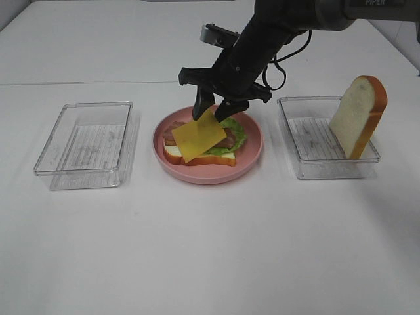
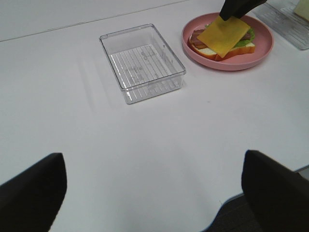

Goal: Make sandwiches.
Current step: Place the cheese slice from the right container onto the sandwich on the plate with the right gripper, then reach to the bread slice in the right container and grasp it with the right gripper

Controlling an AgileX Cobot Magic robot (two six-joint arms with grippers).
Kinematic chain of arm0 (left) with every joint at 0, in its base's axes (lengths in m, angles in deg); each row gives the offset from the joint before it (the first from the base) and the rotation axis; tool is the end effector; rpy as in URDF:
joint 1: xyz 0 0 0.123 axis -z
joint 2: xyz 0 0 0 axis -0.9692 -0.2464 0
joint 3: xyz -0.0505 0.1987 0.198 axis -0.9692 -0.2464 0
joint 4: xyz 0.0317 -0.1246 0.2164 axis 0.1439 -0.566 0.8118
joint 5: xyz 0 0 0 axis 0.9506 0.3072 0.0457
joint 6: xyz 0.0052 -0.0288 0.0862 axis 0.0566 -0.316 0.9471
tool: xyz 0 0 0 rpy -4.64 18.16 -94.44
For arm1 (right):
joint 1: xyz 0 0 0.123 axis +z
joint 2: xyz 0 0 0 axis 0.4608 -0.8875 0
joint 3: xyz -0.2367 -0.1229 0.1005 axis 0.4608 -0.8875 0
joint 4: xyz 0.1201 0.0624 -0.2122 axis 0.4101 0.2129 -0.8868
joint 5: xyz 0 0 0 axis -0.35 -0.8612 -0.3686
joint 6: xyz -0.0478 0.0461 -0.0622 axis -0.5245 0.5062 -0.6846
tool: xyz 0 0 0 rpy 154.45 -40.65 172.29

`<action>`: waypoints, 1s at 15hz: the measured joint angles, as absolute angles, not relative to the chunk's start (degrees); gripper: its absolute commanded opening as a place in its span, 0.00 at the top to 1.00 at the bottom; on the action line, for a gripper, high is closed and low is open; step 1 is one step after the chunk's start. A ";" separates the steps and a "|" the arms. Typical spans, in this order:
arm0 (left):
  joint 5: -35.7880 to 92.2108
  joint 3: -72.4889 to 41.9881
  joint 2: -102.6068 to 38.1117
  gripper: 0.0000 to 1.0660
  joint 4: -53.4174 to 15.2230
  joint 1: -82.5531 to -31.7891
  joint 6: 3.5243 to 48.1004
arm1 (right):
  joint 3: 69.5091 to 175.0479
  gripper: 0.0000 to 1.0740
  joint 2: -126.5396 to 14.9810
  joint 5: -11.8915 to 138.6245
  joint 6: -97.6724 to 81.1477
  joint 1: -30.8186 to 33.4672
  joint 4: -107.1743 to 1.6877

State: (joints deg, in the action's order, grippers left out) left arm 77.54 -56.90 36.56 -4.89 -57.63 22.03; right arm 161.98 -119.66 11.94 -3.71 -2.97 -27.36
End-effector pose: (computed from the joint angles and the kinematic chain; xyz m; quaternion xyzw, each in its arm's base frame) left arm -0.0053 0.0012 0.2775 0.1339 0.8398 -0.0863 0.5190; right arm 0.4413 0.2330 0.1609 -0.0915 0.9601 0.2242 0.1398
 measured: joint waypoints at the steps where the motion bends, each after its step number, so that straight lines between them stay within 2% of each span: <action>1: 77.54 -56.90 36.56 0.14 -4.89 -57.63 22.03 | 161.98 0.34 -119.49 11.31 -3.71 -2.97 -28.39; 6: 77.54 -56.90 36.56 0.14 -4.89 -57.63 22.03 | 161.98 0.34 -112.16 8.28 -3.25 -3.83 -35.27; 11: 77.54 -56.90 36.56 0.14 -4.89 -57.63 22.03 | 162.10 0.34 -102.99 1.17 -2.27 -14.09 -37.73; 13: 77.54 -56.90 36.56 0.14 -4.89 -57.63 22.03 | 162.16 0.34 -100.07 -2.78 -1.82 -19.36 -41.91; 15: 77.54 -56.90 36.56 0.14 -4.89 -57.63 22.03 | 162.16 0.34 -99.55 -5.59 -1.76 -21.65 -45.01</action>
State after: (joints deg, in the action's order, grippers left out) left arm 77.54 -56.90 36.56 -4.89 -57.63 22.03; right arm 162.16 -99.55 -5.59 -1.76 -21.65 -45.01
